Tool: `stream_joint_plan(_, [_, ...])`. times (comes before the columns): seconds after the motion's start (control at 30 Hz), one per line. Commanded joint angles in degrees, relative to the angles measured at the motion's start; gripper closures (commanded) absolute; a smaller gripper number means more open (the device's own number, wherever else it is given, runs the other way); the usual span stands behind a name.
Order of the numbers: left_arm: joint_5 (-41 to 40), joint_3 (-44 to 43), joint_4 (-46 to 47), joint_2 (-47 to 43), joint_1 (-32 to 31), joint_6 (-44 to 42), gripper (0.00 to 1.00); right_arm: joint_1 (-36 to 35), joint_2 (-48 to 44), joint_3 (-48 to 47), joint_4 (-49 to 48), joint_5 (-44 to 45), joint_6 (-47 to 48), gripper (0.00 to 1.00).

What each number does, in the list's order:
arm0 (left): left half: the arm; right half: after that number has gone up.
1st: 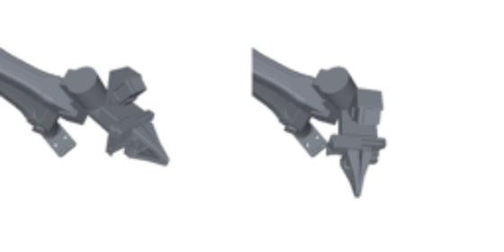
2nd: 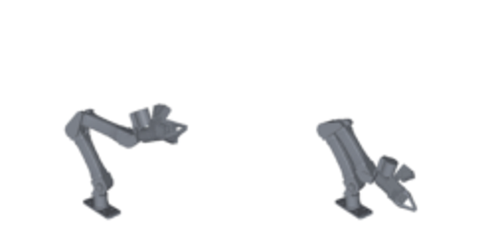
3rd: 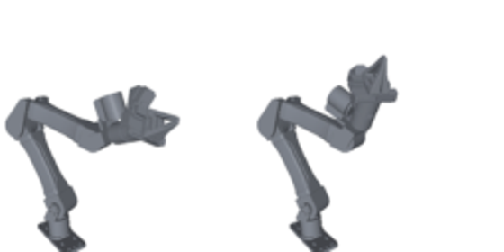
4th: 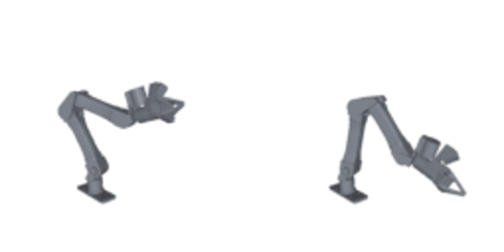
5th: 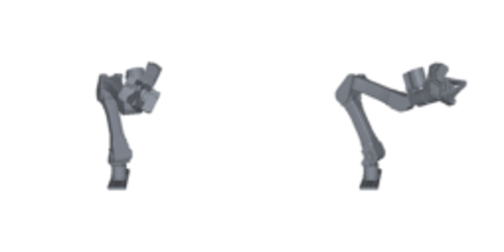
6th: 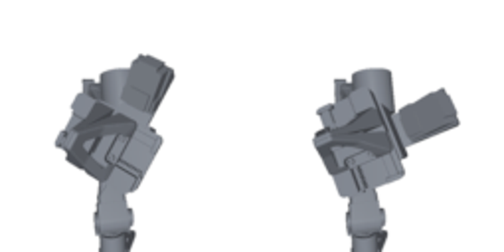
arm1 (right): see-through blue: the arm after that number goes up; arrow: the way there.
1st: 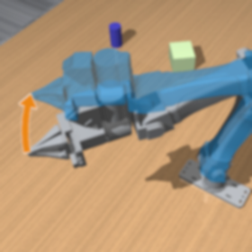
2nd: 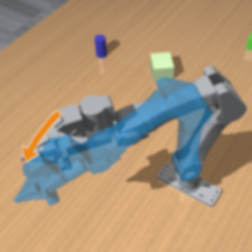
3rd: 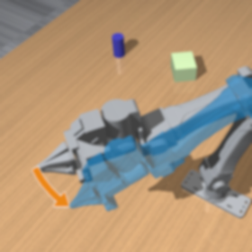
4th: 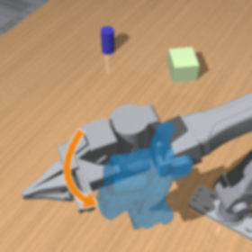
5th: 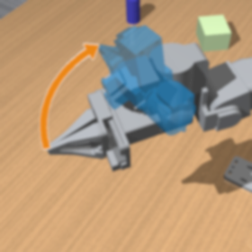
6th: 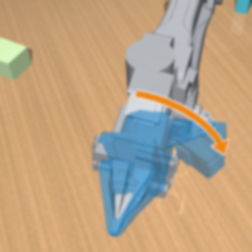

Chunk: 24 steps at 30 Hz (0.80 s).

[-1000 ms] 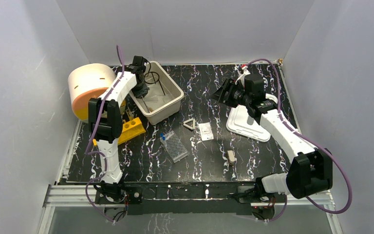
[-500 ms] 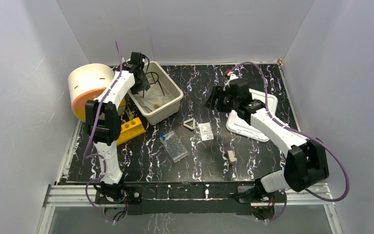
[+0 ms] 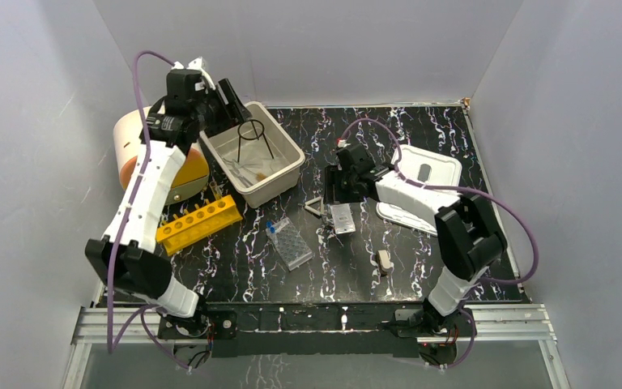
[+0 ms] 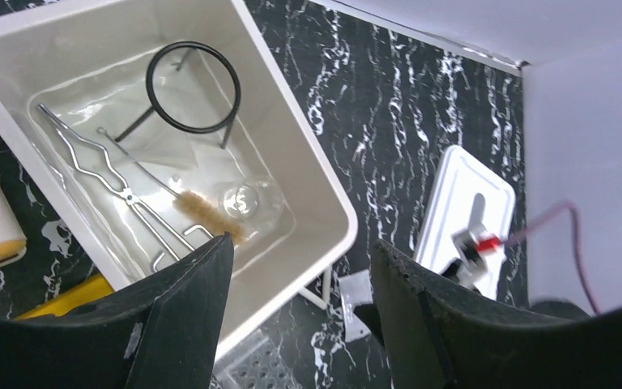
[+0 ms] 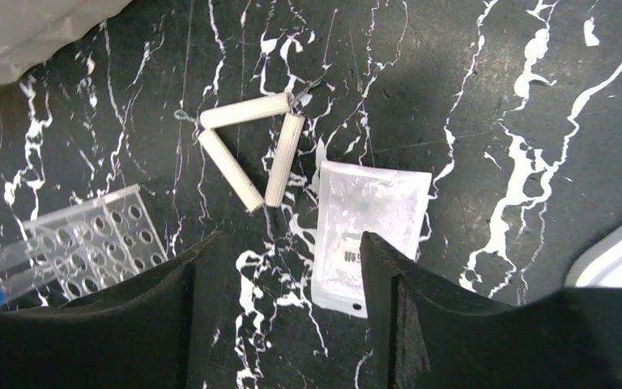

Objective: Organize the chemistry lab equipment

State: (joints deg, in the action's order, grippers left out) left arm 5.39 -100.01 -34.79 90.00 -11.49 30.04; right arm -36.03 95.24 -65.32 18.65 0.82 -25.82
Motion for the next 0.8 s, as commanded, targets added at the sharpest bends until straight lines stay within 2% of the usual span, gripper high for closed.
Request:
stream_joint_plan(0.0, [5.6,4.0,-0.1,-4.4,0.1,0.4,0.37,-0.8,3.4,-5.4,-0.3,0.4,-4.5,0.37])
stream_joint_plan(0.1, [6.3,5.8,-0.1,-6.5,0.1,0.4,0.36,-1.9,6.4,-8.2,1.0,2.0,-5.5,0.45])
stream_joint_plan(0.33, [5.1,9.9,-0.7,-10.5,0.2,0.3,0.34,-3.3,11.2,-11.8,3.8,4.6,-7.0,0.47])
stream_joint_plan(0.53, [3.4,9.4,-2.0,-10.6,0.2,-0.1,0.34,-3.8,15.9,-15.5,9.2,6.3,-7.7,0.54])
stream_joint_plan(0.77, [1.8,9.2,-2.6,-10.2,0.2,-0.8,0.32,-4.5,19.2,-17.0,9.6,6.4,-6.5,0.59])
